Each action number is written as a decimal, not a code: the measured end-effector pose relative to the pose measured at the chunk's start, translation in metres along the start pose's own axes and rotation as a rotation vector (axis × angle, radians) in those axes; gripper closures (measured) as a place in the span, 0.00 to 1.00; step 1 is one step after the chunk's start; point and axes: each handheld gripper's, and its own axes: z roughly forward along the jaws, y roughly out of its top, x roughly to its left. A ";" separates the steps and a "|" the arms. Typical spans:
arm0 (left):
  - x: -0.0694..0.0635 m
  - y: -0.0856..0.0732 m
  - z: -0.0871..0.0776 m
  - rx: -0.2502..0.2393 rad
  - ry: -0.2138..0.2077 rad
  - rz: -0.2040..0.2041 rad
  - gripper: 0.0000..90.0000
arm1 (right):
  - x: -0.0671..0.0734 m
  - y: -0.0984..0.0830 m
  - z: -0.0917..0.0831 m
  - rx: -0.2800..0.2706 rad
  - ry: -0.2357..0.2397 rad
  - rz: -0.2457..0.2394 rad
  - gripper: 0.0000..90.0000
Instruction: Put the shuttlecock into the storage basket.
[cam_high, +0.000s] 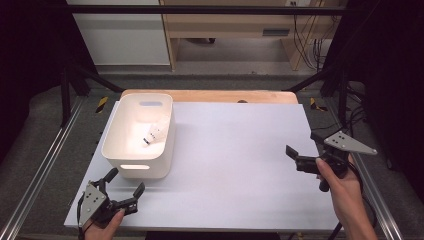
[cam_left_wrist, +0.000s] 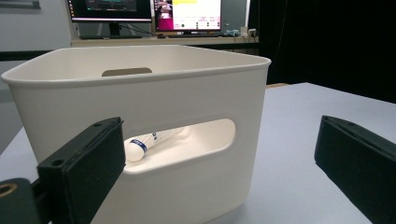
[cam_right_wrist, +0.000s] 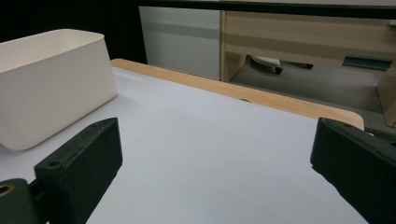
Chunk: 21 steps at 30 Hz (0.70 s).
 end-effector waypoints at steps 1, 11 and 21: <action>0.000 0.000 0.000 0.000 -0.001 0.001 0.02 | 0.000 -0.002 -0.001 -0.002 -0.005 -0.001 0.03; 0.000 0.000 0.000 0.003 -0.002 0.000 0.02 | 0.003 -0.022 -0.006 -0.030 -0.022 -0.007 0.03; 0.000 -0.001 0.000 0.001 0.000 -0.003 0.01 | 0.005 -0.040 -0.009 -0.031 -0.026 0.000 0.03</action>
